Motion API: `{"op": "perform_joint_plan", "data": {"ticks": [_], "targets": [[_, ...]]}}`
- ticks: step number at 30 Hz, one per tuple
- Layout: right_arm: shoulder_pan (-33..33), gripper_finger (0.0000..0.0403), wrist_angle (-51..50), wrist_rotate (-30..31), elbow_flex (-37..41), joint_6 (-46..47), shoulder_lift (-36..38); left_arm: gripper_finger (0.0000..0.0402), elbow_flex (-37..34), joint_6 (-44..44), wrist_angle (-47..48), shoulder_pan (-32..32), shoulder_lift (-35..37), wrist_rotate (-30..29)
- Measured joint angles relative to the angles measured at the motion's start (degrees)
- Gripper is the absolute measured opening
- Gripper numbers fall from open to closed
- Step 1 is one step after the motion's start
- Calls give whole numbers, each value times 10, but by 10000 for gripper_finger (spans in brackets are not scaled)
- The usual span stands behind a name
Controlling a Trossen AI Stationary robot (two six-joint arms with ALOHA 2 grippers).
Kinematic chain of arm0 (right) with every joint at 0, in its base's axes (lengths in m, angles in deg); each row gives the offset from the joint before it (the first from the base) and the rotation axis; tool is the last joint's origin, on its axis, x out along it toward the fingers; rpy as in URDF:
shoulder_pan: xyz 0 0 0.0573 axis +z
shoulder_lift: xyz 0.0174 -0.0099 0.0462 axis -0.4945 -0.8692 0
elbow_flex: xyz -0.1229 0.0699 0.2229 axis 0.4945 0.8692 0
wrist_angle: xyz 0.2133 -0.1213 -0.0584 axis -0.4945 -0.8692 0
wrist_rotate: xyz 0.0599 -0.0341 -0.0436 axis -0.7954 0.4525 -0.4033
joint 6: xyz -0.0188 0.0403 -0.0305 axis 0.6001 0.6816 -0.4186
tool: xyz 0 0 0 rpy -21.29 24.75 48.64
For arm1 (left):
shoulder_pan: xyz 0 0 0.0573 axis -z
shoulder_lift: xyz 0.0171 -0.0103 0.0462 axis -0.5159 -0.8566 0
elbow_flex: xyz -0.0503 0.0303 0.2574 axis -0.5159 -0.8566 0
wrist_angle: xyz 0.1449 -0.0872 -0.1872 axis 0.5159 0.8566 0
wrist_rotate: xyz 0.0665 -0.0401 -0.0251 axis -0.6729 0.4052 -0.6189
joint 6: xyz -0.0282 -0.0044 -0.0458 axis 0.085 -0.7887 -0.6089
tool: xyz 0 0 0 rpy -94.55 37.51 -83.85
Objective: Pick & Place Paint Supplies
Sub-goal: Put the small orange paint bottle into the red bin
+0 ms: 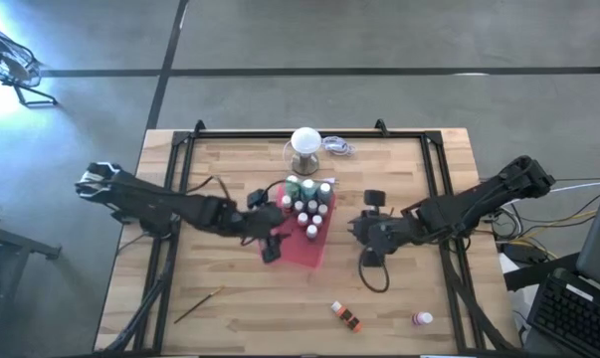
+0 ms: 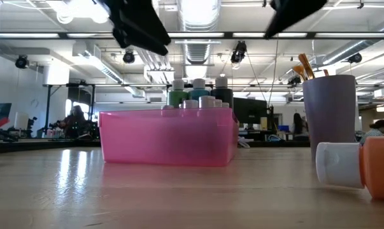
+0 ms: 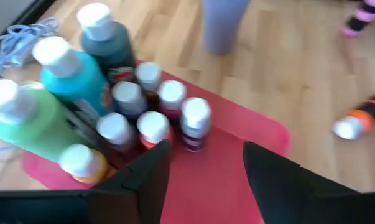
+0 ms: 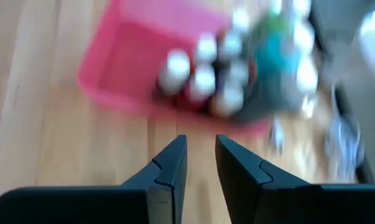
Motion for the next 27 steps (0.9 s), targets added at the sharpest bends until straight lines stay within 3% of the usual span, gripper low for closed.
{"op": "perform_joint_plan", "data": {"ticks": [4, 8, 12, 20, 27], "targets": [[15, 73, -138, -27, -27, 114, -1, 187, -6, -25, -1, 55, 6, -61], [32, 56, -213, -82, -60, 211, -1, 174, -14, -37, -12, 97, 4, -122], [57, 40, -218, -109, -81, 247, -1, 172, -41, -56, -52, 116, 3, -133], [132, 14, -182, -87, -88, 291, -5, 172, -96, -129, -111, 137, -1, -134], [192, 12, -182, -78, -87, 387, -51, 172, -143, -117, -207, 159, -1, -142]]}}
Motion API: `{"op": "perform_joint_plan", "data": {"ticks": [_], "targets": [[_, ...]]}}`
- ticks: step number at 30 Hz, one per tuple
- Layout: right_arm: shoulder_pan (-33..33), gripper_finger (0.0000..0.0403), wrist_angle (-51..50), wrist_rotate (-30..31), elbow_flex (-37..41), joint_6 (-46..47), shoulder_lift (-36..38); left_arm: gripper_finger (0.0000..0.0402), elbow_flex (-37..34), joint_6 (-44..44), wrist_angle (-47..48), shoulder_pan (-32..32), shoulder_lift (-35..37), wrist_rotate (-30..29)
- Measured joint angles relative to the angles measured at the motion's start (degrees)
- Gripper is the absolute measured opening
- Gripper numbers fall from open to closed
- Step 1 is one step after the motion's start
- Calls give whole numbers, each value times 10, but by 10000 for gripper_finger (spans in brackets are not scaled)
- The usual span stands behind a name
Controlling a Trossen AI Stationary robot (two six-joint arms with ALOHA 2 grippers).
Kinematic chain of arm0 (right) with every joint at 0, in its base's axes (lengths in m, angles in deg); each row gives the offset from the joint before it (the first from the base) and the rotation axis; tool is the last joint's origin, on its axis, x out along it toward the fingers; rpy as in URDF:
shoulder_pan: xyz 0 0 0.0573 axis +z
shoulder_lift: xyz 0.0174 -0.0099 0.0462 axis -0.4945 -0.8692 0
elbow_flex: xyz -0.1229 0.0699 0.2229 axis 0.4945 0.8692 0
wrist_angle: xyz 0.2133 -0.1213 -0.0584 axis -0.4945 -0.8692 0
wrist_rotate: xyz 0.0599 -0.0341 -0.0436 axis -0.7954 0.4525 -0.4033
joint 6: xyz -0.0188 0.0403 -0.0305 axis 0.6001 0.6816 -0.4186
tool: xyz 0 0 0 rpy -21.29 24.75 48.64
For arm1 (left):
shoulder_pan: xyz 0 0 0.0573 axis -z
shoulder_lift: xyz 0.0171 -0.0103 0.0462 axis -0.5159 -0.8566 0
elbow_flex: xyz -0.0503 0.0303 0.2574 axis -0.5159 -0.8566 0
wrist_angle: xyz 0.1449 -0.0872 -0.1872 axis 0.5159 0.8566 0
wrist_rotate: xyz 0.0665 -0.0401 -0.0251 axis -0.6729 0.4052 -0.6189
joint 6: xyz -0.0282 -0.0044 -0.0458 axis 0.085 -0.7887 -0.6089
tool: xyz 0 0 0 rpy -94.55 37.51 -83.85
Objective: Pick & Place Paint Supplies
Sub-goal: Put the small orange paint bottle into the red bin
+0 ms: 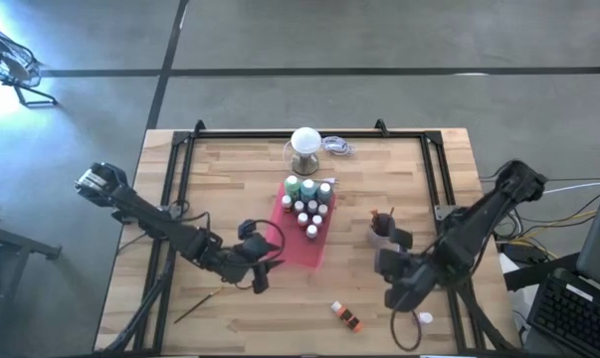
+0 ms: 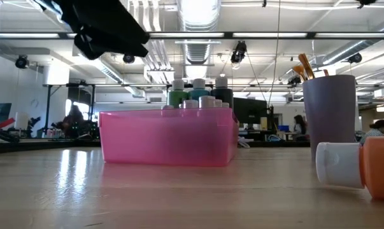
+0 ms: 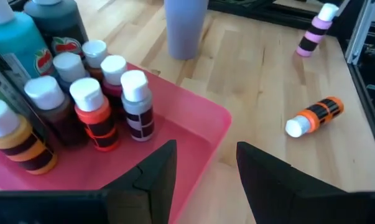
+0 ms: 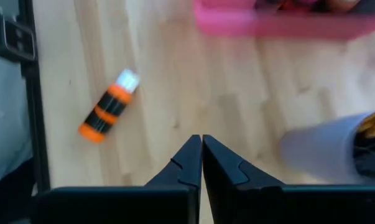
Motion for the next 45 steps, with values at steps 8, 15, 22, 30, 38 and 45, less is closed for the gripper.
{"op": "perform_joint_plan", "data": {"ticks": [8, 15, 22, 30, 38, 45], "targets": [[27, 9, 2, -71, 0, 122, -81, 172, -63, -2, -60, 2, 0, 0], [27, 10, 44, -111, -60, 173, -174, 172, -77, 35, -61, 2, 0, -1], [17, 60, 64, -132, -158, 212, -267, 172, -77, 119, -57, 2, 0, -1], [16, 158, 61, -152, -219, 290, -336, 172, -78, 213, -14, 0, 0, -2], [12, 219, 60, -195, -268, 312, -414, 172, -78, 276, -15, -13, 0, -2], [-6, 232, 49, -217, -278, 312, -443, 172, -78, 279, -11, -27, 0, -2]]}}
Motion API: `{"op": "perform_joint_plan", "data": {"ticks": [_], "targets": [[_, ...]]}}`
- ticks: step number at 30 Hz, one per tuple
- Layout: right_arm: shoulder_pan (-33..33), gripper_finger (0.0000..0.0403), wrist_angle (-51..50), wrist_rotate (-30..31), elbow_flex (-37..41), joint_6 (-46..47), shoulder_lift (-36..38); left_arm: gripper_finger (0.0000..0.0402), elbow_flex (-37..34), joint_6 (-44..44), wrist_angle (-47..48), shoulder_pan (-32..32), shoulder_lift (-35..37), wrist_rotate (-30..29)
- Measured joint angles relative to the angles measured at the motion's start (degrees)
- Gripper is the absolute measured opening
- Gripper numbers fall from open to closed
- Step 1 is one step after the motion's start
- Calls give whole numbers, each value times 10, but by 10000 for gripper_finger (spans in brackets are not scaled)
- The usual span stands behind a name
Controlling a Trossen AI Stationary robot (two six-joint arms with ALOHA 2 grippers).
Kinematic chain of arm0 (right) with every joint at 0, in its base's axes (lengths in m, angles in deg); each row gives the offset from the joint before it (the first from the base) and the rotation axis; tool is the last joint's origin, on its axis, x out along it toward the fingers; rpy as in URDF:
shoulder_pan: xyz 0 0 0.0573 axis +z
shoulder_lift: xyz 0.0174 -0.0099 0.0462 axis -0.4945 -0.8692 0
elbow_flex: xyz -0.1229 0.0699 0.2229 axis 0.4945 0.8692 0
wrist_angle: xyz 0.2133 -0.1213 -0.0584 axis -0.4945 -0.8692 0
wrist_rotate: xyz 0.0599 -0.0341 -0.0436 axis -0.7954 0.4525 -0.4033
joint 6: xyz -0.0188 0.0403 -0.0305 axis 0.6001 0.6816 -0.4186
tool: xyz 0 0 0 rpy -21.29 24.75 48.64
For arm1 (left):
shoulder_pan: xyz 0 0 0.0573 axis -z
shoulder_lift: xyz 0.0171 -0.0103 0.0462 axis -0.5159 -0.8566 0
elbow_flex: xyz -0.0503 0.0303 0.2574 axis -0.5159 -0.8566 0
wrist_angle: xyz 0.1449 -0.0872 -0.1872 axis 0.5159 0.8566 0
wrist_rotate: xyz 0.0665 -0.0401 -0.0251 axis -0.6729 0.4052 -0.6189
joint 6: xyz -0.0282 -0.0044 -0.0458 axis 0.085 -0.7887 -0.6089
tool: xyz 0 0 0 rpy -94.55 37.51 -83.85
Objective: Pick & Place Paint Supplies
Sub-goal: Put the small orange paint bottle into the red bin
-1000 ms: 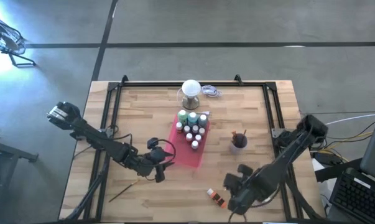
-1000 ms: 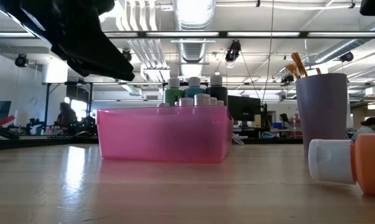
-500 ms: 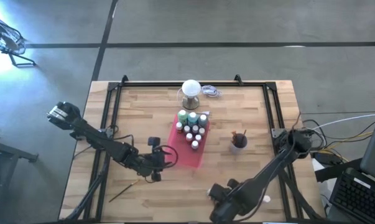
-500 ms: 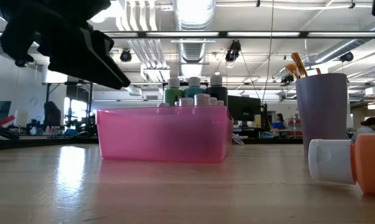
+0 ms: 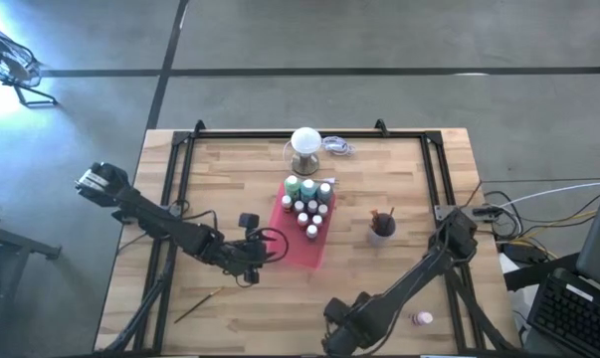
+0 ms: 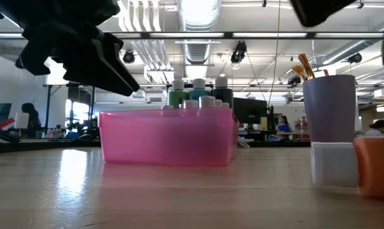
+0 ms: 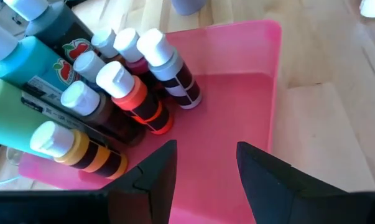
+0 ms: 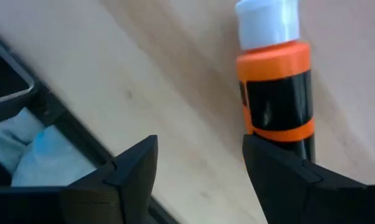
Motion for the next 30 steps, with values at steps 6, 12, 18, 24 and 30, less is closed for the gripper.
{"op": "perform_joint_plan", "data": {"ticks": [6, 12, 18, 24, 30], "targets": [[-6, 219, -16, -4, -18, -23, 12, 172, -2, 0, 5, -1, 0, 0], [-5, 215, -198, 27, -75, -41, 14, 172, -10, 0, 4, -7, 0, 0], [-11, 228, -226, 72, -64, -87, 14, 172, -20, -1, -2, -7, 0, 0], [-22, 236, -203, 53, -23, -112, 14, 172, -21, -1, -4, -8, 0, 0], [-23, 230, -140, 27, -1, -127, 14, 172, -23, -2, -4, -11, 0, 0]]}}
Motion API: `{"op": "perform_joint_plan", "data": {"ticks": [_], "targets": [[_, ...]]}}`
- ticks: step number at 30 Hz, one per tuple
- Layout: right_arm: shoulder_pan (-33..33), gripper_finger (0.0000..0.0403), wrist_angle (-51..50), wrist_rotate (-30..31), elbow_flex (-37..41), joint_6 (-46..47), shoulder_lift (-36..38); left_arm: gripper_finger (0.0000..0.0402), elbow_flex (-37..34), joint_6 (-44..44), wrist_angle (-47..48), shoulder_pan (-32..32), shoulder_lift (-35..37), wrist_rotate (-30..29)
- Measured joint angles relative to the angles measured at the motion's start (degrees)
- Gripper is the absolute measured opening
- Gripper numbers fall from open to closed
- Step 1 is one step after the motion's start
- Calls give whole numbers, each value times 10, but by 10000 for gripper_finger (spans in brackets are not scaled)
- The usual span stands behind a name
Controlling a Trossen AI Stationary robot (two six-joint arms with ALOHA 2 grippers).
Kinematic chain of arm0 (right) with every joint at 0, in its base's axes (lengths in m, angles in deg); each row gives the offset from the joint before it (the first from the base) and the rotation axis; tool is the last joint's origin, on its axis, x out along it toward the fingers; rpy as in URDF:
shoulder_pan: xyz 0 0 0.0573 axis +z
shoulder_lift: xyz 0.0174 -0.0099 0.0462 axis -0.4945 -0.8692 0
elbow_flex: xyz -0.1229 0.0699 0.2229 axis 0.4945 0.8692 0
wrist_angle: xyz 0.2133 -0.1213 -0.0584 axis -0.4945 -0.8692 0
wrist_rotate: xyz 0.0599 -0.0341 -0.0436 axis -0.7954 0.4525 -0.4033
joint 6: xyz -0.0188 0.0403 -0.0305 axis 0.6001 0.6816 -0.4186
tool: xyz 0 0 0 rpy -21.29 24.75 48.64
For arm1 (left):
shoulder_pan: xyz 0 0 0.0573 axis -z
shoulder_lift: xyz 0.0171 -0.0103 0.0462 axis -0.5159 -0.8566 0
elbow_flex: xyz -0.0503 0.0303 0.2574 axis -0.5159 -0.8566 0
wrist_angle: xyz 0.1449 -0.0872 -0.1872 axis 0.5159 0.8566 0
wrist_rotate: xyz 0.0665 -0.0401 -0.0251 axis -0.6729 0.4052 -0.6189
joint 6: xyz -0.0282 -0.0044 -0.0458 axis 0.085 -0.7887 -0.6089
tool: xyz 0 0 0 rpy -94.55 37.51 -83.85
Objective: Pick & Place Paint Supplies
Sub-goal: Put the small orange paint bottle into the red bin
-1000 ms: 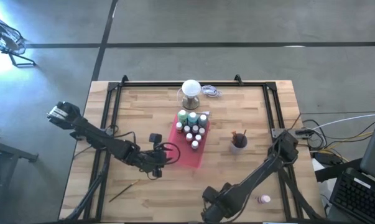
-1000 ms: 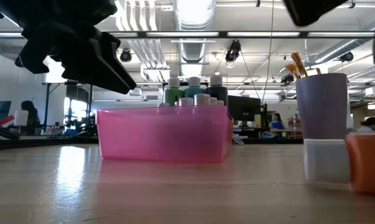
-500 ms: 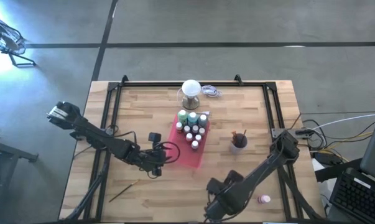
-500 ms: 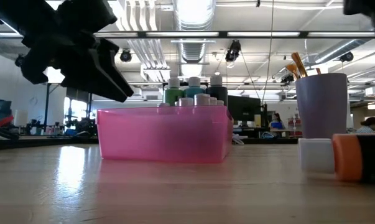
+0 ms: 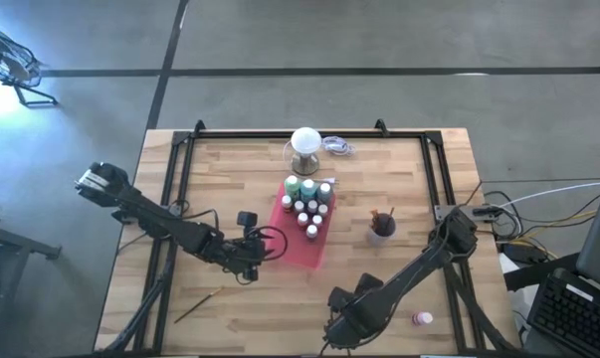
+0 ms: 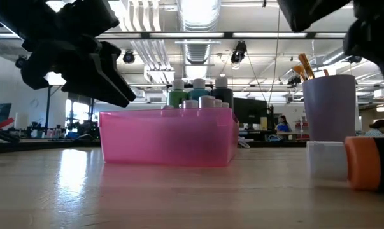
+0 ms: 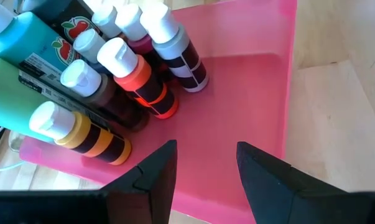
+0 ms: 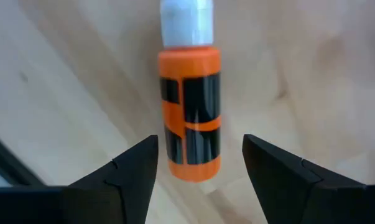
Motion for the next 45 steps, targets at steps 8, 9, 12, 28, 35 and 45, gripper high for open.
{"op": "perform_joint_plan", "data": {"ticks": [8, 9, 12, 28, 35, 45], "targets": [[0, 206, 75, -31, 42, 10, 0, 172, -3, -1, -1, 0, 0, 0], [0, 204, 92, -37, 50, 10, 0, 172, -3, -1, -1, 0, 0, 0], [0, 200, 129, -47, 71, 8, 0, 172, -3, -1, -1, 0, 0, 0], [0, 135, 143, -62, 89, 6, 1, 172, -3, -1, -2, 0, 0, 0], [0, 148, 143, -62, 89, 4, 1, 172, -3, -5, -2, 0, 0, 0], [0, 128, 143, -60, 89, 2, 1, 172, -3, -5, -2, 0, 0, 0]]}}
